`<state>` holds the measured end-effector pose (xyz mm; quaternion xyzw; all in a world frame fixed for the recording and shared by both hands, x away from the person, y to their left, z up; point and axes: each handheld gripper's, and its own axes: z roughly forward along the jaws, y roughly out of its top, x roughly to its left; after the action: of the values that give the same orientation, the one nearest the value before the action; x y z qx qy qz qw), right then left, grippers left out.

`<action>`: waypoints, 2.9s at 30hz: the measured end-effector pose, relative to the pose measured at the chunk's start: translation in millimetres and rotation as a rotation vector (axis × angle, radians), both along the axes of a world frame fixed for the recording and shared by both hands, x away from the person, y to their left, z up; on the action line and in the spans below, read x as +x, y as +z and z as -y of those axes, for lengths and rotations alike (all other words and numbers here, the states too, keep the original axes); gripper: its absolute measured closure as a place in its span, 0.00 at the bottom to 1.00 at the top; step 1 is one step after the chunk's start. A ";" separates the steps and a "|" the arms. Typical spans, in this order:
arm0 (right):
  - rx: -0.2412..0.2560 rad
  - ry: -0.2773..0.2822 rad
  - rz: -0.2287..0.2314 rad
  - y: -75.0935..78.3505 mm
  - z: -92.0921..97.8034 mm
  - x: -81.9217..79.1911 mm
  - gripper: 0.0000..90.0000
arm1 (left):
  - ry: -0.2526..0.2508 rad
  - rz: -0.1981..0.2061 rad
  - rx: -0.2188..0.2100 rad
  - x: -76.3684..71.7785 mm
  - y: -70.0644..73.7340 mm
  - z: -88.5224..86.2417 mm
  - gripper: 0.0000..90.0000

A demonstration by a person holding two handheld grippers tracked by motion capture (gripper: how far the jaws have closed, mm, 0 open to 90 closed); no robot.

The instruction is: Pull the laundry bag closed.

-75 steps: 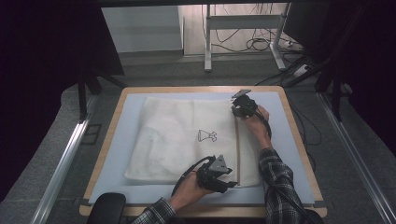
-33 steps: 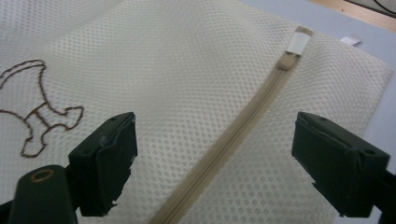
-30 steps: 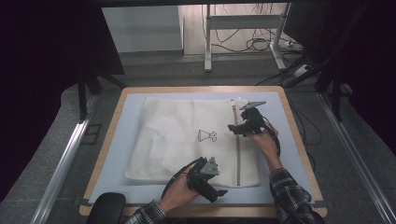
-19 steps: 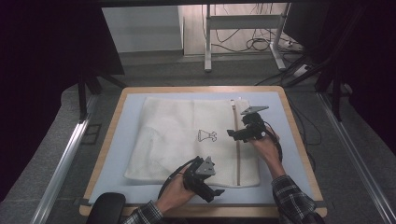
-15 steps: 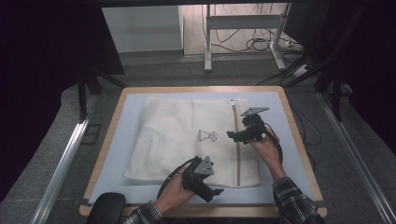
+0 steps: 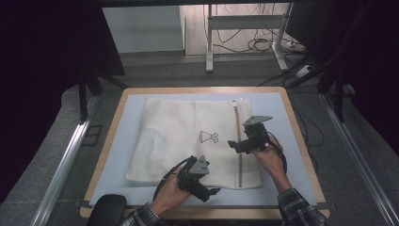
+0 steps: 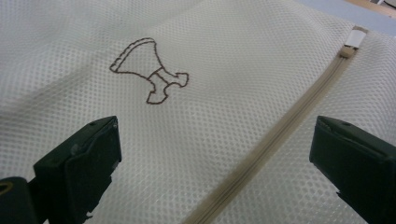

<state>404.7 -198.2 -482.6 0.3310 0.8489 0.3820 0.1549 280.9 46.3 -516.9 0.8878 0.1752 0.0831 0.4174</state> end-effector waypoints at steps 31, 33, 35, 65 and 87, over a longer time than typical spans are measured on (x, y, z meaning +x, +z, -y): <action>0.022 0.032 0.003 -0.1 21.6 -78.8 0.00 | 0.100 0.003 -0.029 0.1 7.7 -44.5 0.04; 0.027 0.028 0.008 1.0 25.9 -84.3 0.00 | 0.114 0.007 -0.027 -1.1 8.2 -48.8 0.03; 0.028 0.029 0.010 1.3 27.1 -86.3 0.00 | 0.117 0.008 -0.026 -1.4 8.2 -50.4 0.03; -0.007 0.002 0.068 5.1 60.1 -130.2 0.00 | 0.251 0.030 -0.049 -18.1 16.5 -110.7 0.03; -0.005 -0.083 0.024 -0.3 93.8 -155.5 0.00 | 0.346 0.006 -0.005 -28.4 7.0 -143.8 0.03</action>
<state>249.2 -292.1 -482.9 0.3608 0.8334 0.3772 0.1815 252.6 190.1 -509.9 0.8430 0.3243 0.1559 0.3998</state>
